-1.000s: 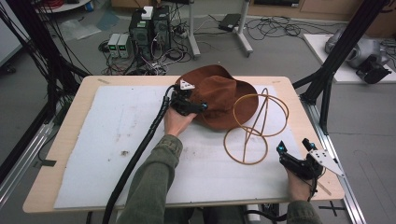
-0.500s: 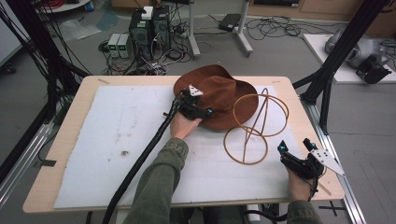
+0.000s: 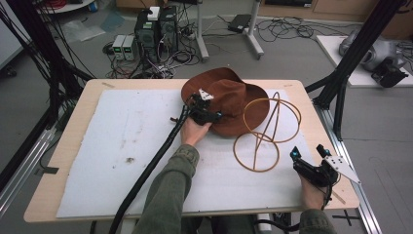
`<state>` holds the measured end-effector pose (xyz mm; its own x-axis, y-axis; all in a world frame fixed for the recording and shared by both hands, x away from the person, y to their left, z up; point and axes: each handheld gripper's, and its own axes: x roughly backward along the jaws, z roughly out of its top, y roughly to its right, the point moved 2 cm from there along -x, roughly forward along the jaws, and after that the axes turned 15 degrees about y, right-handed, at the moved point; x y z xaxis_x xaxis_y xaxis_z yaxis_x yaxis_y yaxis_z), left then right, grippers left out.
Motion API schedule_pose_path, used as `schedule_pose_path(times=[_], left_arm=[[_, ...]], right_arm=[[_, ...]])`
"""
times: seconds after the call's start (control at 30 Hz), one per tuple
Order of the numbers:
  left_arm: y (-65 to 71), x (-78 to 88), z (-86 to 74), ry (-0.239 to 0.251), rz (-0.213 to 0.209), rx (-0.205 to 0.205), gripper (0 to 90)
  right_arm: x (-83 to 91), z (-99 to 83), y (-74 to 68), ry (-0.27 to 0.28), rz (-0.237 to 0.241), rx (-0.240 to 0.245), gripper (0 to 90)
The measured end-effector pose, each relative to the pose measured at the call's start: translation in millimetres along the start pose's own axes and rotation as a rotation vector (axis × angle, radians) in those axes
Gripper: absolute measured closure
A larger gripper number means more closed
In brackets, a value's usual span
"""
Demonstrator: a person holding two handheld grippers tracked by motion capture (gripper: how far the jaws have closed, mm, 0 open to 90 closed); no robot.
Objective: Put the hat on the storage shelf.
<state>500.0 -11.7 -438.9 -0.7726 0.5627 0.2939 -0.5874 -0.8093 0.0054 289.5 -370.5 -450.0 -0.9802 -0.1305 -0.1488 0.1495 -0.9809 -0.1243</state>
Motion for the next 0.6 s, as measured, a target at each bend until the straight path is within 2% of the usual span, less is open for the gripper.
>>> schedule_pose_path(times=[0.13,0.27,0.3,0.43,0.6], left_arm=[[0.7,-0.6,-1.6,0.001,-0.005,-0.017,48.2],[-2.4,0.7,-1.9,0.013,-0.007,-0.003,60.5],[-3.0,1.3,-2.1,0.019,0.003,-0.003,60.5],[-5.7,3.8,-3.9,0.028,-0.009,-0.001,85.4],[-2.1,3.2,-3.6,0.026,0.012,-0.022,88.2]], right_arm=[[0.6,0.2,2.0,0.006,-0.007,-0.002,6.0],[1.6,0.4,3.7,0.004,-0.009,-0.012,6.0],[1.6,0.4,3.7,0.004,-0.009,-0.012,6.0],[1.1,0.1,4.0,0.006,-0.014,-0.019,6.0],[0.8,0.2,3.8,0.006,-0.011,-0.019,6.0]])
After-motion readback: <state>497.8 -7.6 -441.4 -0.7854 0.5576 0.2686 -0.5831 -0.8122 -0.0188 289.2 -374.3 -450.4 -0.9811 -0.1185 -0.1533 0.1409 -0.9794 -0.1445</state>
